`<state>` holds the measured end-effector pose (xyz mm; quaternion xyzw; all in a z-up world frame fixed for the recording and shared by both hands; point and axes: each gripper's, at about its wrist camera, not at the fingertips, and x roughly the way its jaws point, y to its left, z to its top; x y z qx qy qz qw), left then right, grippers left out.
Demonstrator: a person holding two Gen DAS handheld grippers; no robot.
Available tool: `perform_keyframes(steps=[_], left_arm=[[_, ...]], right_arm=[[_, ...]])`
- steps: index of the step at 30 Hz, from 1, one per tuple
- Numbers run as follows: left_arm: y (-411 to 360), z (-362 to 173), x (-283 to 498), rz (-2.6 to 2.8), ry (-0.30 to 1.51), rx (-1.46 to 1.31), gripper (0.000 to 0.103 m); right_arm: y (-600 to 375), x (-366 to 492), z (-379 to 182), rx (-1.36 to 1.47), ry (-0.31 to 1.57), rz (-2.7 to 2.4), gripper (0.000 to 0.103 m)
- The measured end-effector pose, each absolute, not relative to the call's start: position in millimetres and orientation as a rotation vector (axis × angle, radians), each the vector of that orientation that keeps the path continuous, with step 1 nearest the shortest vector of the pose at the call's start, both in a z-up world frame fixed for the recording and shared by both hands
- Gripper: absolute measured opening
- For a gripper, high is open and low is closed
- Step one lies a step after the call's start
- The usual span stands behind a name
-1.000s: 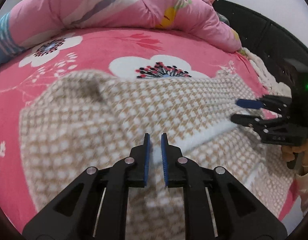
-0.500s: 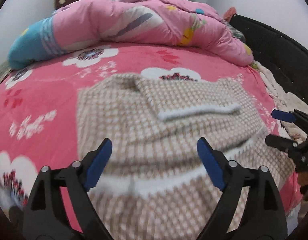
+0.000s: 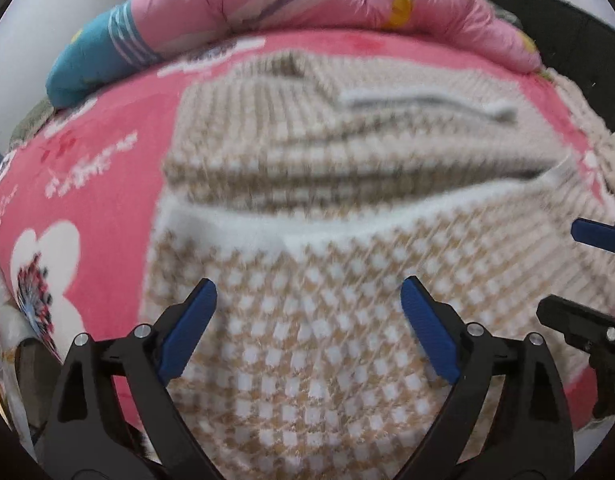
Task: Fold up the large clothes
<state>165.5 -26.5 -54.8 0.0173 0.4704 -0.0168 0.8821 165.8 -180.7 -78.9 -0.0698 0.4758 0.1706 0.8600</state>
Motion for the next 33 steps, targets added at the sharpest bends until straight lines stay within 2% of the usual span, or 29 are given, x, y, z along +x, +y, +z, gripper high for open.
perform_keyframes(steps=[4,13,20,30,33], left_arm=[[-18,-59,163,-0.032,0.953,-0.02,0.096],[-19,-59,159,-0.026,0.951,-0.022,0.096],[-16,-59,153,-0.041,0.92,0.0,0.096],[27,-32,103,-0.062,0.673,-0.066,0.095],[46,-35,109,-0.071,0.681,-0.098,0.094]], right_arm=[[-190,168,-87,-0.062,1.026,0.355,0.093],[-198,163,-74,0.036,0.989,0.385,0.094],[-199,164,-88,0.016,1.026,0.37,0.094],[-203,164,-90,0.024,1.019,0.386,0.095],[-200,164,-90,0.023,1.019,0.387,0.095]])
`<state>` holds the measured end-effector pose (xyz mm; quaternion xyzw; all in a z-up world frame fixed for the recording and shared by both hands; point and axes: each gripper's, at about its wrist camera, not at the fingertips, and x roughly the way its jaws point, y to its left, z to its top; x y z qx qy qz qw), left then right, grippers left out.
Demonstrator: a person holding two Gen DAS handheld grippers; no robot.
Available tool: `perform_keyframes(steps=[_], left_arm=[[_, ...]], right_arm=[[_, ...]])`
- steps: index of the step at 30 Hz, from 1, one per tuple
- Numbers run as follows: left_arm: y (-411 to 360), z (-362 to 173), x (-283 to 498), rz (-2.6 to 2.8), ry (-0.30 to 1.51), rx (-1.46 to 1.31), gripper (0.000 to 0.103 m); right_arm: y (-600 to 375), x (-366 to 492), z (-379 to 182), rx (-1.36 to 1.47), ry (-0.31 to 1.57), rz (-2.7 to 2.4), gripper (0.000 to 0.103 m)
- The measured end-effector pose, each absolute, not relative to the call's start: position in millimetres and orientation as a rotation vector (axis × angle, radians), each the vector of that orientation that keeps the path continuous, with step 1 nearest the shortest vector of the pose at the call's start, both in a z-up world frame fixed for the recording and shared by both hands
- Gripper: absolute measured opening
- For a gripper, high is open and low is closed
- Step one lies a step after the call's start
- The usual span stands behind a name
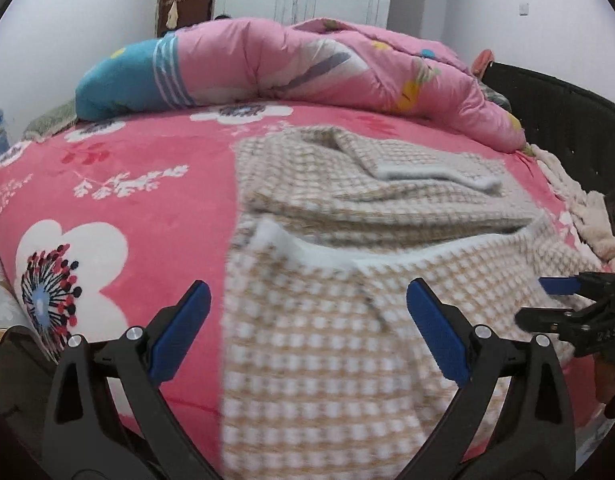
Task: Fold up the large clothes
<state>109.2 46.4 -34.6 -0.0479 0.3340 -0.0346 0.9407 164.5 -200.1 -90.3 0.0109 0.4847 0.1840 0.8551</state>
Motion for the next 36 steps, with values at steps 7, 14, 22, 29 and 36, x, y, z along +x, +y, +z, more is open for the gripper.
perform_keyframes(steps=[7,14,22,29,36], left_arm=[[76,-56,142,-0.203,0.772,-0.2,0.055],[89,-56,145,-0.31,0.769,-0.31,0.035],[82,-61,158,-0.3,0.832,-0.314,0.035],[77,-55,156,-0.381,0.809,-0.375,0.035],[59,-61,165,-0.26,0.882,-0.261,0.036]], right_arm=[[-201,164,-90,0.023,1.016,0.389,0.096],[-202,166,-89,0.022,1.017,0.4,0.096],[-201,166,-90,0.022,1.016,0.4,0.096],[-201,166,-91,0.018,1.015,0.406,0.096],[-197,172,-91,0.014,1.022,0.404,0.096]])
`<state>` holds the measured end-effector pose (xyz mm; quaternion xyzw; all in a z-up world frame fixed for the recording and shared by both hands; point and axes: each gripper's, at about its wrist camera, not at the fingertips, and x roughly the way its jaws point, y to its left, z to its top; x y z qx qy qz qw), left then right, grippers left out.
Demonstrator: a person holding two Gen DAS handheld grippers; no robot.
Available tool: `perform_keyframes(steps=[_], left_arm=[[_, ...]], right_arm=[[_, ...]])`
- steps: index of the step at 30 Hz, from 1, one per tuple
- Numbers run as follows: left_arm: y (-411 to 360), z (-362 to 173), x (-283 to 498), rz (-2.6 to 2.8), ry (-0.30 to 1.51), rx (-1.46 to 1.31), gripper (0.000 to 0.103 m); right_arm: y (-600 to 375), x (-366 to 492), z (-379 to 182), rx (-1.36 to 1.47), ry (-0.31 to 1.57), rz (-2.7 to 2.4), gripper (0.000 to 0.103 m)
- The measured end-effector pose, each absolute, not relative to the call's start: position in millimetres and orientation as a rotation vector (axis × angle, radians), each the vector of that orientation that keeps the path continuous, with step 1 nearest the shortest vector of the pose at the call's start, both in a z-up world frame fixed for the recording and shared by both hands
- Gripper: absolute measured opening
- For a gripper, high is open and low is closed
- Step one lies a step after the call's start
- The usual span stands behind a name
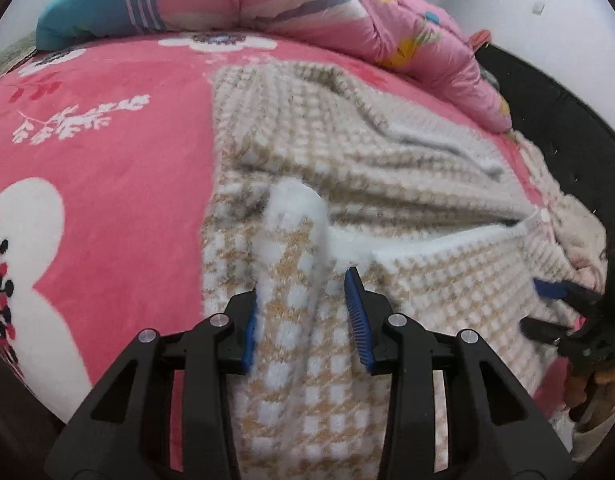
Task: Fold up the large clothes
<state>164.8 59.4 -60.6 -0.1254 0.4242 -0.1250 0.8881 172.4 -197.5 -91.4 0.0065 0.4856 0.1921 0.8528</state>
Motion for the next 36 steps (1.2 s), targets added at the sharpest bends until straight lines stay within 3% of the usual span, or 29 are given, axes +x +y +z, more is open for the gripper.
perform_keyframes(steps=[3,7,36], left_arm=[[52,-49,155,-0.33,0.819,-0.252,0.036],[39,-65,163,-0.163,0.913,-0.097,0.041],[27,-62,157,-0.009,0.906,-0.102,0.041]], right_arm=[[-195,175,-93,0.015,1.021,0.399,0.096],[-195,175,-93,0.013,1.022,0.401,0.096],[-233,154,-71,0.067,0.957,0.399,0.096]])
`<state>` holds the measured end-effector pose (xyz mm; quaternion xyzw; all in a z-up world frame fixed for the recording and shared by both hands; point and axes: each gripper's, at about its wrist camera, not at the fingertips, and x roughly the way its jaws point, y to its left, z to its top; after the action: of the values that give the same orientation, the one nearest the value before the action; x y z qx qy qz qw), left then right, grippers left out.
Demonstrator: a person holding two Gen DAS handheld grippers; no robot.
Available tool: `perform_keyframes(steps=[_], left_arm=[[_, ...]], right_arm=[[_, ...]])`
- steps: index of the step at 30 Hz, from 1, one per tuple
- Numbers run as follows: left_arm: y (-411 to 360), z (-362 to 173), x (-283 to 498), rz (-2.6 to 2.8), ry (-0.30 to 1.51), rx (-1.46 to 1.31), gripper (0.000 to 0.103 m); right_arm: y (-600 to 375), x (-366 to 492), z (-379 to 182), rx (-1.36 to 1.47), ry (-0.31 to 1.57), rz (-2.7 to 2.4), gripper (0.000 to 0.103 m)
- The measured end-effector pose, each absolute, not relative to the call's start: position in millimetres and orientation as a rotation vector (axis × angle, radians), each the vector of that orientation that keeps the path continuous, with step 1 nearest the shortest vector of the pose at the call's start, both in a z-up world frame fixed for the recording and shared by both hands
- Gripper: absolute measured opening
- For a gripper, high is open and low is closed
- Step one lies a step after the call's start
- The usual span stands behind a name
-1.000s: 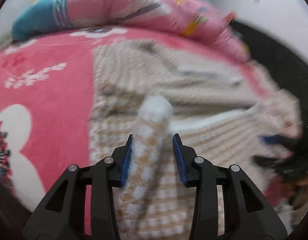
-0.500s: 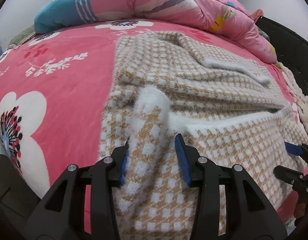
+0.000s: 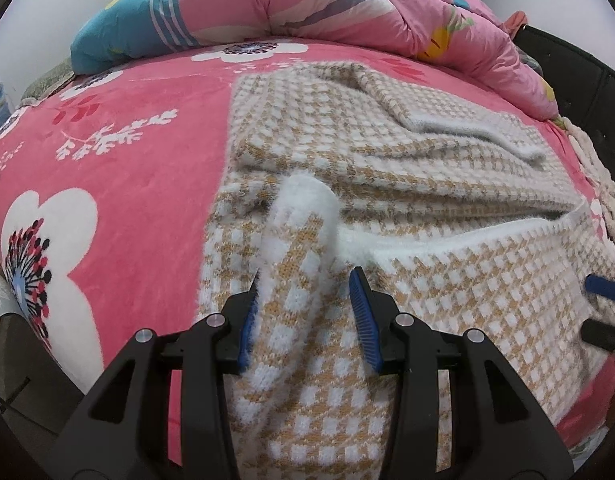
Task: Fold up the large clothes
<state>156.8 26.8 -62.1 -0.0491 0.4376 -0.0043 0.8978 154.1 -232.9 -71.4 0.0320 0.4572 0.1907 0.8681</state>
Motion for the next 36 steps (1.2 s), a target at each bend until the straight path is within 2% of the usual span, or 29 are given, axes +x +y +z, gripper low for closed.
perform_keyframes(steps=[5,11,16,25,36], left_arm=[[26,-63,155,-0.02,0.904,-0.103,0.041],[26,-64,154,-0.024,0.901,-0.104,0.042],[25,-65,153,-0.025,0.907,-0.1,0.042],[26,-64,154,-0.029,0.911,-0.092,0.043],[28,-64,156,-0.031,0.914,-0.084,0.043]], right_arm=[[-273,155,-52,0.095,0.907,0.351,0.096],[-335,169,-40,0.255,0.886,0.341,0.096],[-368,194,-51,0.466,0.905,0.4,0.091],[-389,243,-75,0.611,0.954,0.405,0.079],[-392,233,-94,0.669,1.05,0.456,0.077]])
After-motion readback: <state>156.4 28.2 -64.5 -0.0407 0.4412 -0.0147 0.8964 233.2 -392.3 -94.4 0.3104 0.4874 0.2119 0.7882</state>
